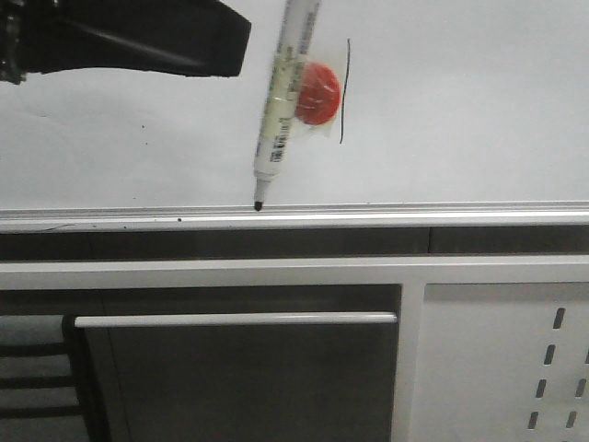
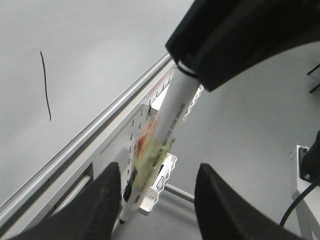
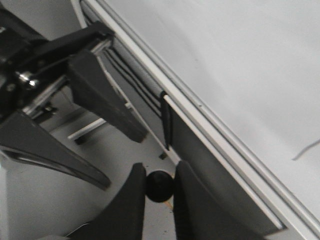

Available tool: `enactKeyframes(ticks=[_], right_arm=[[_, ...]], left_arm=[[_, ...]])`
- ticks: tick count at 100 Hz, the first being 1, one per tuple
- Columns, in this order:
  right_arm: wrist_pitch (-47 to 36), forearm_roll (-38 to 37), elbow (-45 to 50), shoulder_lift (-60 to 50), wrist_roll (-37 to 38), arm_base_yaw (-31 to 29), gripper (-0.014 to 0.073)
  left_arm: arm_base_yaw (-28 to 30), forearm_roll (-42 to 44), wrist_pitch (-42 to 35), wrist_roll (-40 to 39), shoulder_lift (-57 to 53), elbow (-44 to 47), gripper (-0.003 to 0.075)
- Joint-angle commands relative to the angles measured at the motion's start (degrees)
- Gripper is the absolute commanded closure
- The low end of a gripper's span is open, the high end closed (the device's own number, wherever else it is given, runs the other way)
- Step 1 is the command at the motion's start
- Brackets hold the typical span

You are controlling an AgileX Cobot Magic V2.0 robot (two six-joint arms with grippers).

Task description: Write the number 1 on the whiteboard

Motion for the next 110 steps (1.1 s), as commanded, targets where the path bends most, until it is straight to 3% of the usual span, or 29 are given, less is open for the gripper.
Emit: enactKeyframes(ticks=[1,43,110], right_arm=[[-1.38,6.39,-3.28,0.19,-4.94,0.09,0.0638],[-1.12,12.00,-4.56,2.00,-8.09,0.18,0.0638],[-1.86,12.43,-4.58,1.89,-8.09,0.18,0.0638]], left_arm=[[-0.07,-2.81,2.05,0.68,-0.64,-1.97,0.0401],[-0.07,-2.48,1.14,0.80,-0.64,-1.97,0.0402],[-0.07,0.35,-1.70,0.80,0.96,-1.97,0.0407]])
